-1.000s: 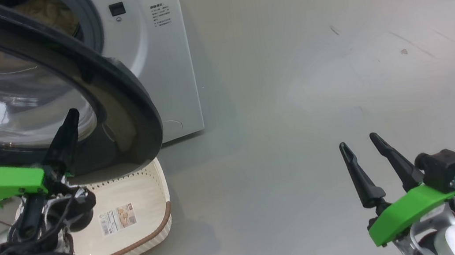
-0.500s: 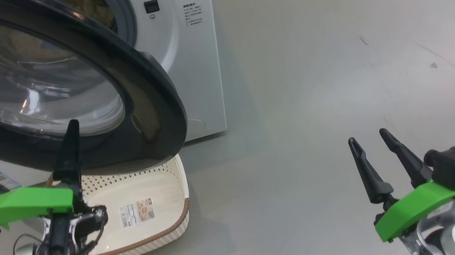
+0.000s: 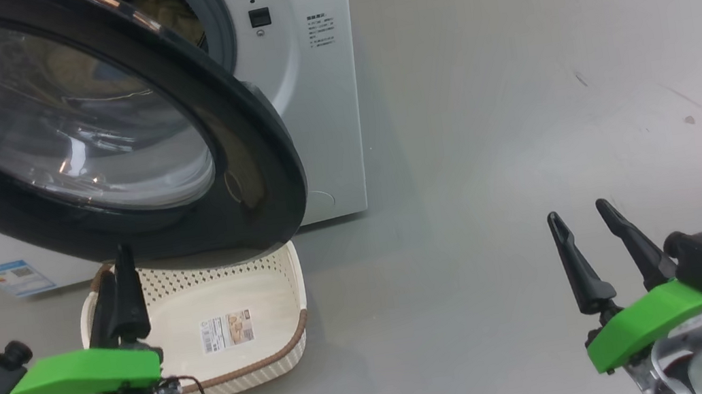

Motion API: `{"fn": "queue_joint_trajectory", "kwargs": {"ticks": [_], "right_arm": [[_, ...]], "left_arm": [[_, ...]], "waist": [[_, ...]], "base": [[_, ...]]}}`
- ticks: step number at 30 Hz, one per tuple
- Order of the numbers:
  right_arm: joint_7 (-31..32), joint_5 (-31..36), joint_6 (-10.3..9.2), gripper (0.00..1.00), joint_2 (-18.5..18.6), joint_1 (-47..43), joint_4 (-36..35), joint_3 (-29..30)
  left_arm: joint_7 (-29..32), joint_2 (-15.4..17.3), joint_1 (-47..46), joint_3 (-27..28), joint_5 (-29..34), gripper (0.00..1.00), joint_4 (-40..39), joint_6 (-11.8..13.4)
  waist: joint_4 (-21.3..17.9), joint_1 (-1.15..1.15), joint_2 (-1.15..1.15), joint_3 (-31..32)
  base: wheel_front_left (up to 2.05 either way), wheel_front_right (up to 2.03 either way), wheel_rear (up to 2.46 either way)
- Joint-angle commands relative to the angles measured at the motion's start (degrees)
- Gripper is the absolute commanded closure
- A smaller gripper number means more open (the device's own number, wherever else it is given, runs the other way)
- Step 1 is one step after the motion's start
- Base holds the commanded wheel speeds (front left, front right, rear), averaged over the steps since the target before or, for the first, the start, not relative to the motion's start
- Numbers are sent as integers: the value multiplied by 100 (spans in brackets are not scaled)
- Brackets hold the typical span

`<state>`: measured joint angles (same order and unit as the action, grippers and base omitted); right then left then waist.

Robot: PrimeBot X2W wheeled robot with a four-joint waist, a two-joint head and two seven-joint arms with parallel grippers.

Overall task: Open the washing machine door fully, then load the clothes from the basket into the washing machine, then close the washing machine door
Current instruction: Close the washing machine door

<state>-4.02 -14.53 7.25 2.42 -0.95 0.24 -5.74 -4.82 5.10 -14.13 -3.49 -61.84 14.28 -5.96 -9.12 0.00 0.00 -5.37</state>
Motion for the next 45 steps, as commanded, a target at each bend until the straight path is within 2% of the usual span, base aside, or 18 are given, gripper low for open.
{"fn": "queue_joint_trajectory", "kwargs": {"ticks": [1, 13, 15, 16, 25, 32, 45], "right_arm": [[-13, 75, 24, 0, 46, 103, -235, -65], [53, 141, 24, 0, 46, -10, -310, -6], [71, 155, 24, 0, 46, -31, -323, -1], [87, 168, 24, 0, 46, -52, -333, 9], [144, 189, 24, 0, 46, -150, -384, 42], [177, 182, 24, 0, 46, -223, -419, 46], [196, 183, 24, 0, 45, -256, -455, 35]], "left_arm": [[-133, 182, -36, 117, 214, 0, -282, 58], [-775, 619, 559, -416, 2126, 0, -798, 912], [-826, 690, 642, -505, 2443, 0, -842, 1071], [-872, 772, 705, -587, 2774, 0, -900, 1231], [-925, 936, 996, -902, 3608, 0, -1152, 1695], [-891, 1016, 1158, -1080, 3897, 0, -1336, 1865], [-851, 1053, 1187, -1167, 3917, 0, -1377, 1903]], "waist": [[42, 0, 0, 15], [353, 0, 0, 87], [407, 0, 0, 99], [465, 0, 0, 114], [615, 0, 0, 170], [655, 0, 0, 197], [600, 0, 0, 222]], "base": [[0, 0, 0], [0, 0, 0], [0, 0, 0], [0, 0, 0], [0, 0, 0], [0, 0, 0], [0, 0, 0]]}}
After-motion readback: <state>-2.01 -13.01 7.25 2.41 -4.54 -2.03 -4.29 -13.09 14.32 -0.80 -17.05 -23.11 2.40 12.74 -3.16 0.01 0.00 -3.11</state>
